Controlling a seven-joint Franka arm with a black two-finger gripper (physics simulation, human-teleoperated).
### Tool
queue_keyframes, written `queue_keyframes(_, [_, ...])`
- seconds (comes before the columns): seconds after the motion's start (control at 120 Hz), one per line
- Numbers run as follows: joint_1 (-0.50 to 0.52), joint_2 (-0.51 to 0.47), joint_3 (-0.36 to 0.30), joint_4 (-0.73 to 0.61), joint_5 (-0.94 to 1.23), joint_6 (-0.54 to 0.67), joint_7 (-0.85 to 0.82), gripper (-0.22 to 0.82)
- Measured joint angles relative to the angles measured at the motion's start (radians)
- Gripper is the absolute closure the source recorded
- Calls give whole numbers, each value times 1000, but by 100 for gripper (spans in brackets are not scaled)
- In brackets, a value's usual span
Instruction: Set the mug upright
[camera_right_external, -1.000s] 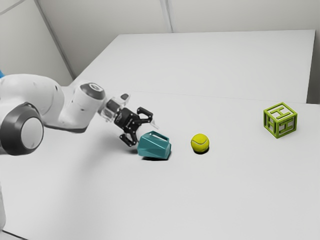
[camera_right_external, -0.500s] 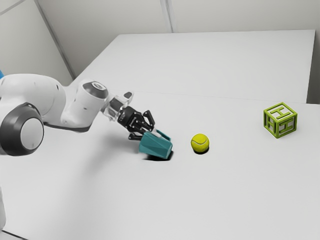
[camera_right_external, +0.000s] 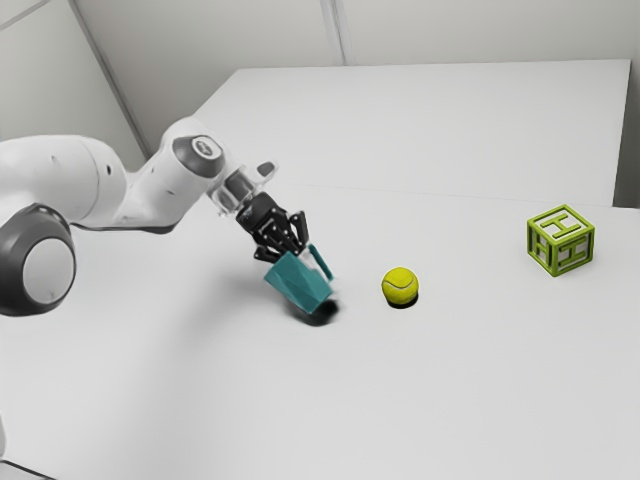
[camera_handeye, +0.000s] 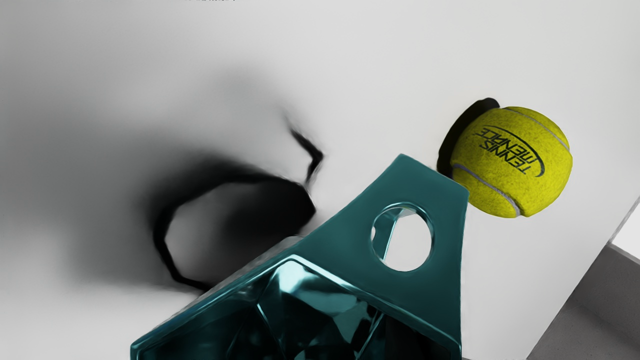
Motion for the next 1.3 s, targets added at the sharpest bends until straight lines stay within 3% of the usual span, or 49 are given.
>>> queue_keyframes(0.258, [-23, -146, -38, -21, 402, 67, -15, 78])
queue_keyframes(0.483, [-33, -256, -52, -198, 630, 243, -25, 77])
queue_keyframes(0.8, [-32, -289, -56, -313, 766, 472, -31, 77])
queue_keyframes(1.3, [-32, -294, -56, -394, 786, 573, -39, 77])
